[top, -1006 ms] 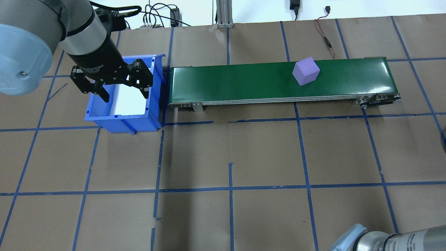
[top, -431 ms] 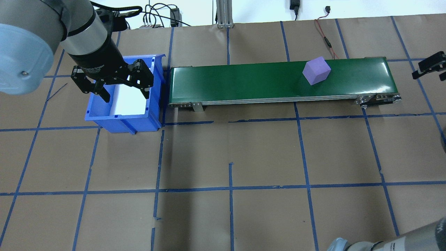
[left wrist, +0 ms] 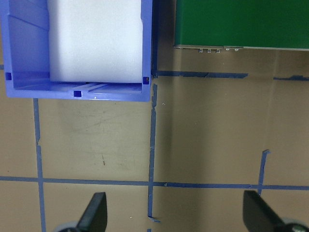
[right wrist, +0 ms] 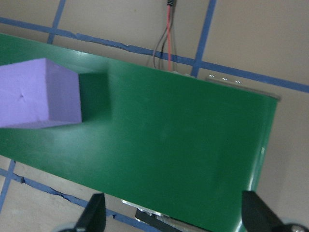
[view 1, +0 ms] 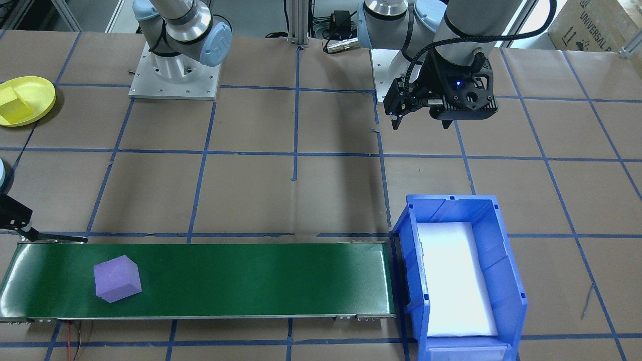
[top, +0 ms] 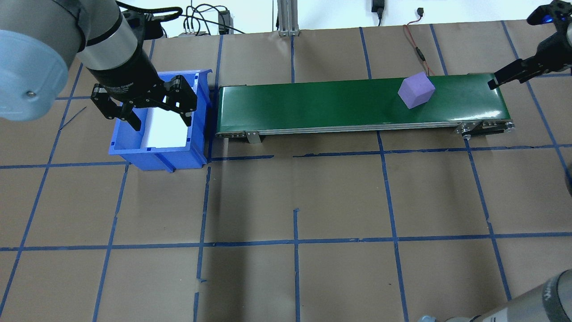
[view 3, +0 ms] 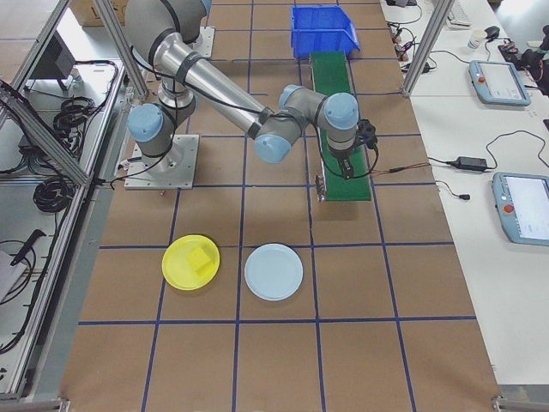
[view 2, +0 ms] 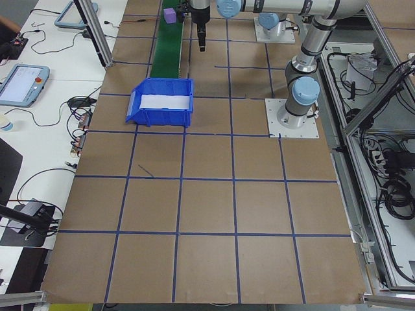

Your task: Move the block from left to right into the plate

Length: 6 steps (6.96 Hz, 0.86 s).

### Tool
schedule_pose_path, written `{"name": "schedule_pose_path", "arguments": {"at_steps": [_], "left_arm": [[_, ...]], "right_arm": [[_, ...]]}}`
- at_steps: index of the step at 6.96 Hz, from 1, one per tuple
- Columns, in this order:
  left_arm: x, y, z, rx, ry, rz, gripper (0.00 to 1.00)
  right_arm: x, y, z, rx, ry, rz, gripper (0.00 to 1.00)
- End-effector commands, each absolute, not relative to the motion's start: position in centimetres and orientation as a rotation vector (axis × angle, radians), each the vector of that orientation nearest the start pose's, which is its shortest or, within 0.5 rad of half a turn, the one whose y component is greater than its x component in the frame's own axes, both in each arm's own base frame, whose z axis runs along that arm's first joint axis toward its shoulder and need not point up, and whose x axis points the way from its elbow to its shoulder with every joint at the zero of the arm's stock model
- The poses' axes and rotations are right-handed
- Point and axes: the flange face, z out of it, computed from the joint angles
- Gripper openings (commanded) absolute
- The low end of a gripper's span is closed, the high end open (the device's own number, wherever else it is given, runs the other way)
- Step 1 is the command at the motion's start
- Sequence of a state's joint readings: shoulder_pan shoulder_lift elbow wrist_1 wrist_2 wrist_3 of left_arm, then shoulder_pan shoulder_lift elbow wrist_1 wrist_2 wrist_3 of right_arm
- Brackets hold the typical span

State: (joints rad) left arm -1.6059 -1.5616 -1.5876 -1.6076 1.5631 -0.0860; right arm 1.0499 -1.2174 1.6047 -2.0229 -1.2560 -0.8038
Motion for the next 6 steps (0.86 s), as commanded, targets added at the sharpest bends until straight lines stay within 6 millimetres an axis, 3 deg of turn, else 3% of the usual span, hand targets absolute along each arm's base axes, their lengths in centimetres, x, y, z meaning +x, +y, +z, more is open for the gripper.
{"name": "schedule_pose_path", "arguments": {"at_steps": [1,2,3,6], "left_arm": [[-15.0,-47.8,48.3,-0.082,3.145,0.063,1.00],[-15.1,-47.8,48.4,-0.077,3.145,0.061,1.00],[-15.2,-47.9,48.4,-0.075,3.145,0.061,1.00],[-15.1,-47.8,48.4,-0.077,3.145,0.061,1.00]], "right_arm": [[-12.7,-63.0,30.7,-0.499,2.802,-0.364,1.00],[-11.1,-63.3,30.5,-0.457,2.800,-0.347,1.00],[-11.0,-63.4,29.7,-0.344,2.815,-0.302,1.00],[-10.9,-64.6,28.3,-0.347,2.802,-0.323,1.00]]}}
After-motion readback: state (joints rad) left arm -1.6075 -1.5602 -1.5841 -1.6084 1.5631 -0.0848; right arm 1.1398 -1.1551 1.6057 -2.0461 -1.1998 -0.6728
